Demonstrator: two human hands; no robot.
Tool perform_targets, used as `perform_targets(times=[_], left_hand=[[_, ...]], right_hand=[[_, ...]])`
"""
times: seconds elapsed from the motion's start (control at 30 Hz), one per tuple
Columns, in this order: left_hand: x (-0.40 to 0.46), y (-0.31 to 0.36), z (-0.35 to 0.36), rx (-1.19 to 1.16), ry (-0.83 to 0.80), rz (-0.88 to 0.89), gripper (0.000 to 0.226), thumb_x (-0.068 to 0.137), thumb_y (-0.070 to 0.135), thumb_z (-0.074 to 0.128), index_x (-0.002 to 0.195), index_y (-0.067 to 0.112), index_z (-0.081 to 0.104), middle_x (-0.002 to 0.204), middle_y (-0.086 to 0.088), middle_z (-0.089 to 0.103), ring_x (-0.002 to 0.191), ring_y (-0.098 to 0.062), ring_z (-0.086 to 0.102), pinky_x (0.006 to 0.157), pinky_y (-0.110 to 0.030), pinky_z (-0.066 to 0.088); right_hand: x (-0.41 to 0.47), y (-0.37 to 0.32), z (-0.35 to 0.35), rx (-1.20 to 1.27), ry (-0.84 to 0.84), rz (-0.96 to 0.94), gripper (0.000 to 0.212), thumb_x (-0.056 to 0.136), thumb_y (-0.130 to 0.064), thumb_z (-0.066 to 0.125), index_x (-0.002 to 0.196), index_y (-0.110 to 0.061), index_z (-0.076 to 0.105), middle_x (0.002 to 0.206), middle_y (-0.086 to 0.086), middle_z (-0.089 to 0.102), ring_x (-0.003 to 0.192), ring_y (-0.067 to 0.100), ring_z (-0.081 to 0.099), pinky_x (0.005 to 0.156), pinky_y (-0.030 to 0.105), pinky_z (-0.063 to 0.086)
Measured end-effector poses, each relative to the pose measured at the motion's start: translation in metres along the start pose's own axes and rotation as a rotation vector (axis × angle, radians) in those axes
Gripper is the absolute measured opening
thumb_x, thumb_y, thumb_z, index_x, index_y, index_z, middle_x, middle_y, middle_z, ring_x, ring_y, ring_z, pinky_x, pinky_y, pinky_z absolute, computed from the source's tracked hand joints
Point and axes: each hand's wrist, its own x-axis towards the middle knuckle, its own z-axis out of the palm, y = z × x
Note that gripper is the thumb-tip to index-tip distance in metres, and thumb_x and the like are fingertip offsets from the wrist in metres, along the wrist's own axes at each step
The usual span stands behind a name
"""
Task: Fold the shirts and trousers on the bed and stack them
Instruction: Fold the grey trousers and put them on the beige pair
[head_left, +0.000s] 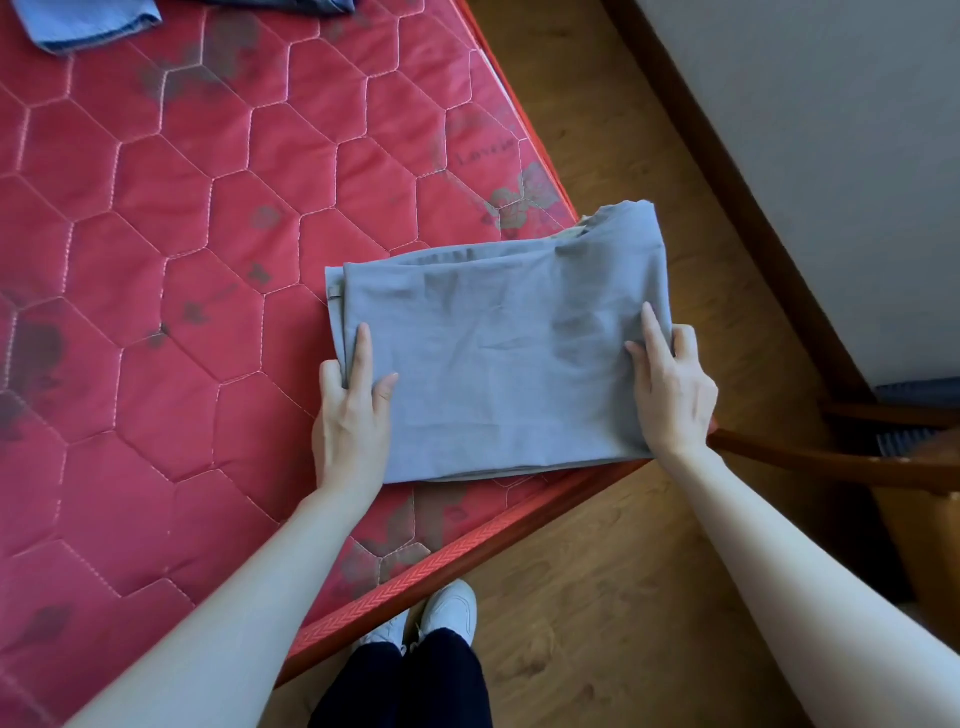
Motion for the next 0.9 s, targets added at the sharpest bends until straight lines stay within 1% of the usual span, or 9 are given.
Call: perform_targets(times=[0.1,0.27,0.37,0.43,0.5,0.67,0.8,0.87,0.9], left_hand=[[-0.001,-0.001,0.004,0.010,0.000,-0.029,0.059,0.097,0.018,0.055,0.150,0.010,0.029,0.099,-0.024,0.041,0.070,-0.039,0.047,0.063,-0.053,0.046],[-0.007,0.002,0.008,0.036,0.042,-0.031,0.057,0.097,0.016,0.056,0.148,0.007,0.033,0.098,-0.026,0.043,0.067,-0.035,0.044,0.059,-0.047,0.043],[-0.010,0.004,0.007,0.017,0.095,-0.021,0.057,0.096,0.014,0.057,0.147,0.004,0.034,0.098,-0.026,0.044,0.070,-0.037,0.046,0.059,-0.043,0.042],[-0.014,0.003,0.005,0.002,0.130,-0.005,0.057,0.096,0.014,0.056,0.148,0.004,0.033,0.098,-0.025,0.044,0.074,-0.034,0.045,0.064,-0.039,0.039],[-0.017,-0.001,0.005,0.002,0.145,-0.008,0.058,0.097,0.014,0.055,0.148,0.003,0.031,0.098,-0.025,0.044,0.077,-0.028,0.041,0.068,-0.032,0.036],[-0.011,-0.004,0.009,0.081,0.051,-0.122,0.059,0.100,0.021,0.051,0.152,0.013,0.025,0.105,-0.025,0.043,0.080,-0.042,0.049,0.070,-0.048,0.040],[-0.009,-0.005,0.007,0.159,0.014,-0.124,0.059,0.100,0.029,0.048,0.153,0.021,0.024,0.108,-0.021,0.041,0.082,-0.042,0.052,0.068,-0.049,0.042],[-0.009,-0.005,0.005,0.219,0.010,-0.117,0.059,0.099,0.029,0.049,0.153,0.022,0.026,0.118,-0.021,0.042,0.094,-0.042,0.053,0.074,-0.052,0.044],[-0.008,-0.004,0.004,0.270,0.022,-0.104,0.059,0.099,0.028,0.050,0.153,0.021,0.027,0.129,-0.023,0.041,0.107,-0.043,0.050,0.082,-0.054,0.044]], right_hand=[[0.003,0.003,0.004,-0.004,-0.021,-0.008,0.042,0.103,-0.021,0.045,0.142,-0.008,0.045,0.114,0.022,0.054,0.073,0.038,0.060,0.066,0.049,0.057],[0.007,0.002,0.012,0.019,-0.025,-0.026,0.042,0.103,-0.019,0.044,0.143,-0.007,0.044,0.116,0.022,0.054,0.080,0.037,0.061,0.071,0.044,0.055],[0.011,0.001,0.006,0.044,0.051,-0.070,0.041,0.102,-0.021,0.043,0.139,-0.006,0.050,0.107,0.024,0.056,0.070,0.038,0.059,0.061,0.047,0.057],[0.016,0.000,0.002,0.048,0.120,-0.137,0.039,0.101,-0.021,0.045,0.135,-0.005,0.054,0.102,0.023,0.057,0.064,0.037,0.057,0.054,0.044,0.055],[0.021,0.000,0.001,0.054,0.136,-0.194,0.037,0.100,-0.020,0.048,0.134,-0.006,0.055,0.100,0.022,0.057,0.065,0.035,0.057,0.054,0.041,0.053],[0.030,0.008,0.018,0.043,-0.097,-0.113,0.041,0.103,-0.025,0.043,0.143,-0.014,0.045,0.112,0.014,0.051,0.079,0.022,0.050,0.071,0.041,0.054],[0.028,0.010,0.027,0.012,-0.131,-0.107,0.043,0.104,-0.028,0.039,0.145,-0.016,0.041,0.114,0.013,0.051,0.080,0.025,0.055,0.071,0.041,0.056],[0.027,0.010,0.025,-0.006,-0.138,-0.097,0.044,0.104,-0.030,0.038,0.145,-0.016,0.041,0.119,0.014,0.050,0.085,0.026,0.057,0.071,0.042,0.056],[0.027,0.008,0.023,-0.025,-0.126,-0.100,0.044,0.103,-0.030,0.038,0.144,-0.015,0.041,0.125,0.016,0.049,0.093,0.028,0.057,0.073,0.044,0.055]])
